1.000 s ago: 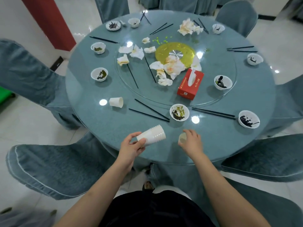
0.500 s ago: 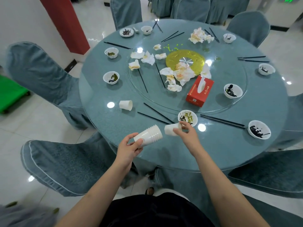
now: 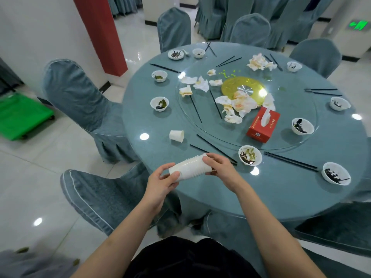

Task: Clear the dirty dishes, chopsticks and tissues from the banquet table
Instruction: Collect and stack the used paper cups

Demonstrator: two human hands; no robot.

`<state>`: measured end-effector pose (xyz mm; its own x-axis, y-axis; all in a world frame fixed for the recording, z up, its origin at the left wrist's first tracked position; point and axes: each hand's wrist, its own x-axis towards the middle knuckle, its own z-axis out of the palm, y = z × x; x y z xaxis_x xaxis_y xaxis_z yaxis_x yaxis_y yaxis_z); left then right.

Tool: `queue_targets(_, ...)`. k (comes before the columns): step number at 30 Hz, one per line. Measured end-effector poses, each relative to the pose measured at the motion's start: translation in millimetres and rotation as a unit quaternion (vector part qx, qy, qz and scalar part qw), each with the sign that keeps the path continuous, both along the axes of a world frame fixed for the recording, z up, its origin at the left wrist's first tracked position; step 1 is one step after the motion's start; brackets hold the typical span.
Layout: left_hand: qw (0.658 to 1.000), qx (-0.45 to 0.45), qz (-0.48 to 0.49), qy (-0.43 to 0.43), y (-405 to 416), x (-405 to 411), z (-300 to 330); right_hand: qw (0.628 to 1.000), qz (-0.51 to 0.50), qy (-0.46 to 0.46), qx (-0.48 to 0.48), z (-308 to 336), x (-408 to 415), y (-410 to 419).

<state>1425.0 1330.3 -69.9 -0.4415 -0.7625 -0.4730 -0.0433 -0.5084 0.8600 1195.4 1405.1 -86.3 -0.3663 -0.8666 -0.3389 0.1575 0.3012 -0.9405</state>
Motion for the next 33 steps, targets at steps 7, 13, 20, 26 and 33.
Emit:
queue_targets(7, 1.0, -0.007, 0.015, 0.022, -15.2, 64.9, 8.9, 1.0, 0.017, -0.007, -0.014, 11.0, 66.9, -15.1)
queue_targets(13, 0.999, -0.008, 0.019, 0.032, -19.3, 113.9, 13.9, 0.998, 0.049, -0.033, -0.024, 9.8, 118.5, -19.8)
queue_targets(20, 0.999, -0.015, 0.012, 0.037, -24.9, 147.3, 14.1, 0.997, 0.038, -0.053, -0.036, 6.1, 157.2, -20.8)
queue_targets(26, 0.999, -0.01, 0.015, 0.036, -37.4, 147.5, 10.2, 0.998, 0.039, -0.051, -0.024, 2.3, 154.4, -35.1)
queue_targets(33, 0.998, 0.016, 0.056, 0.03, -76.4, 121.8, 2.0, 0.997, -0.014, -0.077, -0.005, -15.0, 120.0, -90.6)
